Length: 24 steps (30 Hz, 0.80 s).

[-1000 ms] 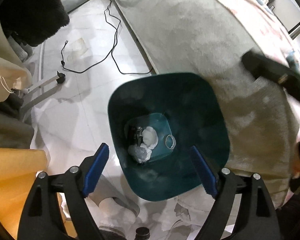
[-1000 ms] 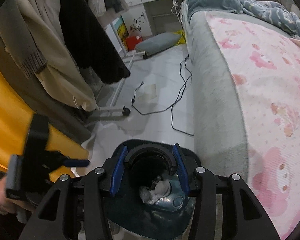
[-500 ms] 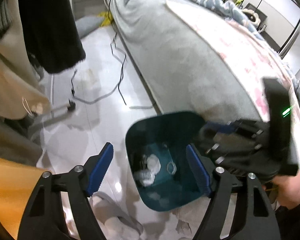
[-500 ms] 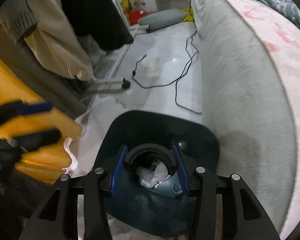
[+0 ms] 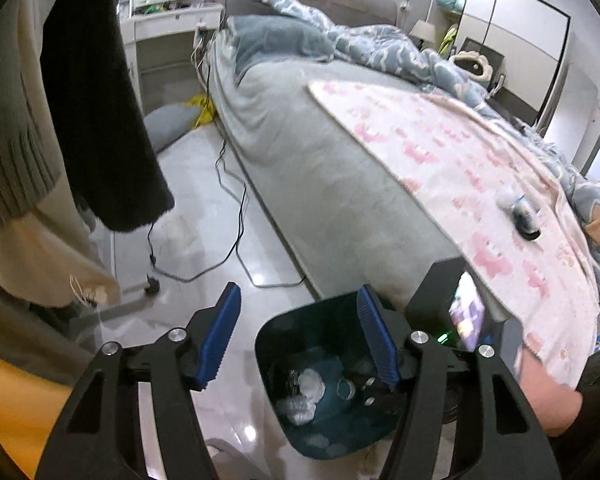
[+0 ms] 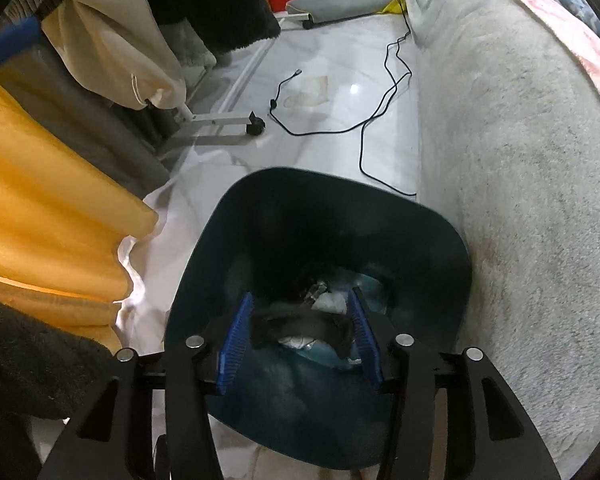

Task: Collect trash
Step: 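Open the left gripper dropping the bubble wrap while the right drops the black clip, then move both grippers back over the remaining trash on the bed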

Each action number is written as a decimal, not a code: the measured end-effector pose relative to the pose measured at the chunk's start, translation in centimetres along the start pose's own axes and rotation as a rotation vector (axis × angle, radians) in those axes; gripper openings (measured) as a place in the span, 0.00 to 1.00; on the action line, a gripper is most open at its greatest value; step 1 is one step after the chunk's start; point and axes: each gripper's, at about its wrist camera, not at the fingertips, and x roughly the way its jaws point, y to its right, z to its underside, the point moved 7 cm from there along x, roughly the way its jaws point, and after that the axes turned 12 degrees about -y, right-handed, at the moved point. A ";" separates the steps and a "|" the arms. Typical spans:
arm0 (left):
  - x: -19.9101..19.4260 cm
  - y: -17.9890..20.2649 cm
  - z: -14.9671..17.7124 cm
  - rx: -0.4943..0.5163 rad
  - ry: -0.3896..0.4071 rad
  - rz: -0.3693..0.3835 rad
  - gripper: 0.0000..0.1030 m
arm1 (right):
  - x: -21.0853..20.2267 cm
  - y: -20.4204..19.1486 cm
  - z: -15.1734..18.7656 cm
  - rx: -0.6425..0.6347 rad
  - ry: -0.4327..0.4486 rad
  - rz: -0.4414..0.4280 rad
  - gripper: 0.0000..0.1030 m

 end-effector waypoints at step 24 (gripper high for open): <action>-5.3 7.2 -5.6 0.114 0.244 0.038 0.85 | -12.6 3.6 -0.6 0.003 0.340 0.049 0.76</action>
